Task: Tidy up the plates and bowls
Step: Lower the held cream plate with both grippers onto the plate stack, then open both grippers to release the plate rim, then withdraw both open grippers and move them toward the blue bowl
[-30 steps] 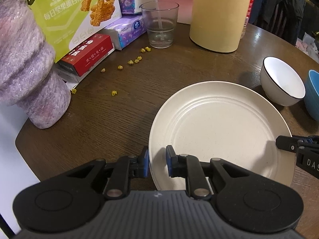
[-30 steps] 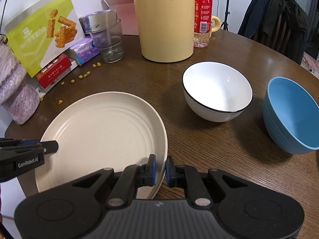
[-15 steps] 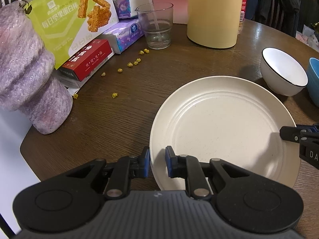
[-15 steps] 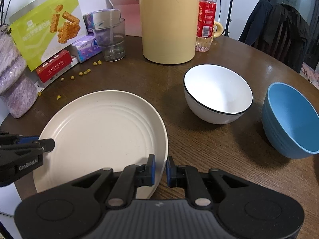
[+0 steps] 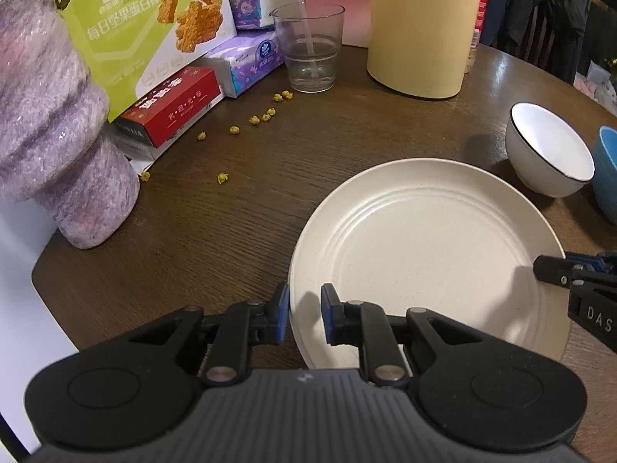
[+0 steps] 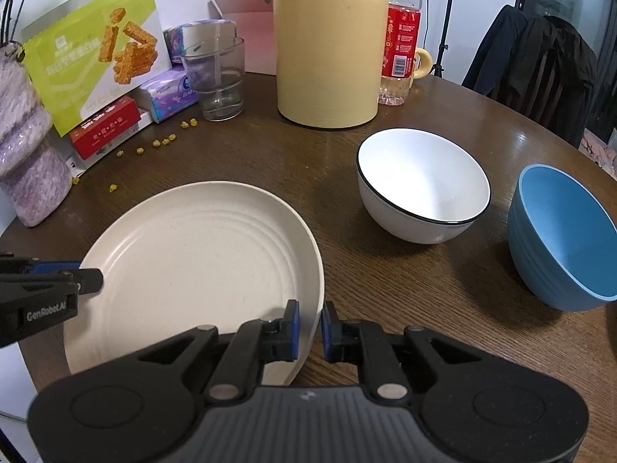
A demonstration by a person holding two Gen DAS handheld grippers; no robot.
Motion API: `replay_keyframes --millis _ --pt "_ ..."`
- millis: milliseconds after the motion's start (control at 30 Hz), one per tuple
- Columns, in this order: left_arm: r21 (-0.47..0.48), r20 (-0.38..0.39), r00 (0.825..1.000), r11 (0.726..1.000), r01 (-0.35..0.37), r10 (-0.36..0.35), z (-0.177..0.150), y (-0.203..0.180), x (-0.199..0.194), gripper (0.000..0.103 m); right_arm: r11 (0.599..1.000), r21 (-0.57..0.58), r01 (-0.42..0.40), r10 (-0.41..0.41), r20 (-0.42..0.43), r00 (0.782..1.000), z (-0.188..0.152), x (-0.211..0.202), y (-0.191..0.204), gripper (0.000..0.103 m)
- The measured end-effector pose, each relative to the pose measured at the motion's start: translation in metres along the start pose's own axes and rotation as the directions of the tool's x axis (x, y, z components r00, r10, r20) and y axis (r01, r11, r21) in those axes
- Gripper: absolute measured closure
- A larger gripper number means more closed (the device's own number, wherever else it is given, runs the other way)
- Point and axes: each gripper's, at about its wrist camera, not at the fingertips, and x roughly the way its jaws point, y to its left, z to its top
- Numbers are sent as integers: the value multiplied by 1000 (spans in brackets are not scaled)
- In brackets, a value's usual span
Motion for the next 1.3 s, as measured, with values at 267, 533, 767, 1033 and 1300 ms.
replay_keyframes --millis 267,533,767,1033,1300 --pt "-29 21 1000 999 21 -20 2 6 -11 62 999 27 -28 29 -12 1000 5 -4 -3 87" --pt "-60 77 997 998 31 -26 3 20 -36 28 993 77 -85 87 -20 996 9 -22 -11 56" --pt "-50 119 991 996 71 -65 -6 27 -60 0 991 91 -96 97 -4 995 3 -45 -17 13" --pt "-49 133 986 993 105 -97 -25 31 -87 0 985 140 -100 103 -14 995 -15 -79 -28 0" --pt "-61 107 981 984 170 -163 -53 27 -111 0 980 192 -61 69 -35 997 -45 -115 -37 0"
